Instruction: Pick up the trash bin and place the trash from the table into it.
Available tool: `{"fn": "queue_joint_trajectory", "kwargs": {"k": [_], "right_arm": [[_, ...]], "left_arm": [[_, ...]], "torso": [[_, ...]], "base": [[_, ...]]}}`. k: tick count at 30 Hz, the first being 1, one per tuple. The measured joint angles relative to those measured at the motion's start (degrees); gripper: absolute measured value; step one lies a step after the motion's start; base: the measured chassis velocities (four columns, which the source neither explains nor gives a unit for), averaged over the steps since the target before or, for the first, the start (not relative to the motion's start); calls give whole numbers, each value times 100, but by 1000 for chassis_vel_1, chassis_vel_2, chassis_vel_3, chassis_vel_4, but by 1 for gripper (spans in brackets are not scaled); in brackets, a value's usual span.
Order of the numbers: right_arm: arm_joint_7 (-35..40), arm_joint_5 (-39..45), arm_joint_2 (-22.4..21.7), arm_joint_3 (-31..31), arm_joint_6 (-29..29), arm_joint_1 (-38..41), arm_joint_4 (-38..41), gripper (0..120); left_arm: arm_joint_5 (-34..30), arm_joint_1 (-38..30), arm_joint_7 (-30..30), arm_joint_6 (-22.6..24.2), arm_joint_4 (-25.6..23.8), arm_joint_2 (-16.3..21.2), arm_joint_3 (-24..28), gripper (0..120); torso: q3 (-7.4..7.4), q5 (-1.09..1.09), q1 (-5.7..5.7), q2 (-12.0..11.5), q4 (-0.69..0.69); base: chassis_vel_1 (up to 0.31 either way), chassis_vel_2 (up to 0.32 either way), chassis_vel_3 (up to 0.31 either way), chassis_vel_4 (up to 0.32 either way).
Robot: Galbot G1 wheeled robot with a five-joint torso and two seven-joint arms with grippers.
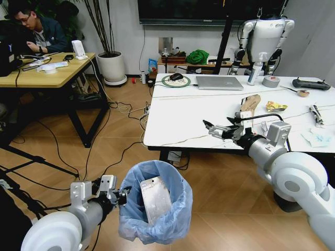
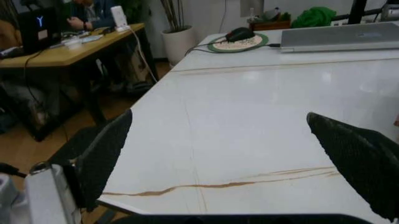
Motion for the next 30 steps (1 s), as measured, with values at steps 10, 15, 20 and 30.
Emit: {"fn": "queue_joint_trajectory", "kwargs": {"k": [10,15,20,30], "right_arm": [[-304,-1765,646,712,184,-1104,73,100],[-390,-2235,1041,1323,293,-1801,236,100],[-616,-2451,1433,1739,153,-2212,489,100],[-850,-2763,1684,2040,136,-2539,723,100]], "left_arm": [[173,177,125,0,-44,13,-96,0],[175,274,127,0,-50,2,-144,0],[174,286,127,0,-53,11,-154,0],[174,306,126,0,-55,-6,-140,0]], "torso": [[-1,1,-1,0,-1],[-1,0,-2,1,-1],[-1,-1,-2,1,-1],[0,-2,-1,1,0]], "base": [[0,0,0,0],[0,0,0,0],[0,0,0,0],[-12,-15,11,12]]}}
